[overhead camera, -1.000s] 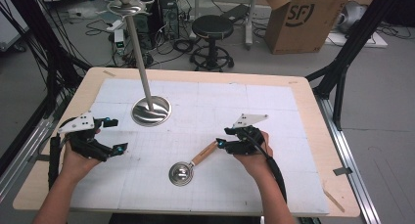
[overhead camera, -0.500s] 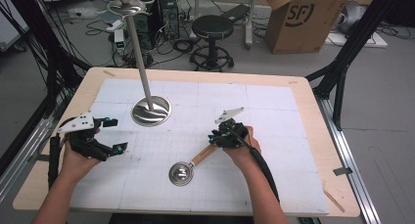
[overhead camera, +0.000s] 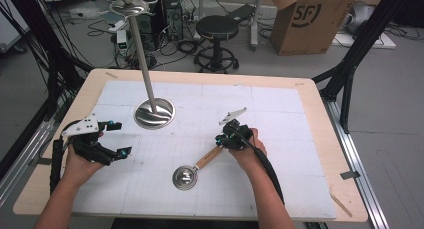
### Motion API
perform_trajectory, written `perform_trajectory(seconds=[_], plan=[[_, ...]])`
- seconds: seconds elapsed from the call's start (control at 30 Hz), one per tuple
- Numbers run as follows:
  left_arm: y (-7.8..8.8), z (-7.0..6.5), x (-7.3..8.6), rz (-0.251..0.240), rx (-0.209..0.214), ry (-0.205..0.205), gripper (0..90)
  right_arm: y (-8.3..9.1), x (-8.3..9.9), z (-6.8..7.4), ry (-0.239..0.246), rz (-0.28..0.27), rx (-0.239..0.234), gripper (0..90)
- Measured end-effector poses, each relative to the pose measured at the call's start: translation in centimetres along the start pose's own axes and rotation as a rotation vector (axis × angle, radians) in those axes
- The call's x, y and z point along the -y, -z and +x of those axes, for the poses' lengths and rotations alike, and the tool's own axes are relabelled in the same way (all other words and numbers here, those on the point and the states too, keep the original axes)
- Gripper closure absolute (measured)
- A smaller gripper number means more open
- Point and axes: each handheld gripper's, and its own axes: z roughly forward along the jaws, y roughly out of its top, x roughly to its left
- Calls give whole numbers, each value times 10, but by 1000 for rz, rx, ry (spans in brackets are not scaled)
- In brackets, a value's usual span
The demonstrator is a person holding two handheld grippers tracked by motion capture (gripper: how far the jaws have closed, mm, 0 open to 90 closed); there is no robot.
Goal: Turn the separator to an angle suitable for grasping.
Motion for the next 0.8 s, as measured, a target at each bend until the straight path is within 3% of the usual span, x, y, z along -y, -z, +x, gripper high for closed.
perform_trajectory(seconds=[0.1,0.43,0.8], plan=[[1,1,0,-8,1,3,18,-1,2,2,5,31,-6,846],[1,1,0,-6,5,5,18,9,7,8,18,37,-16,843],[0,0,0,-3,7,6,18,14,22,5,-13,45,-30,847]])
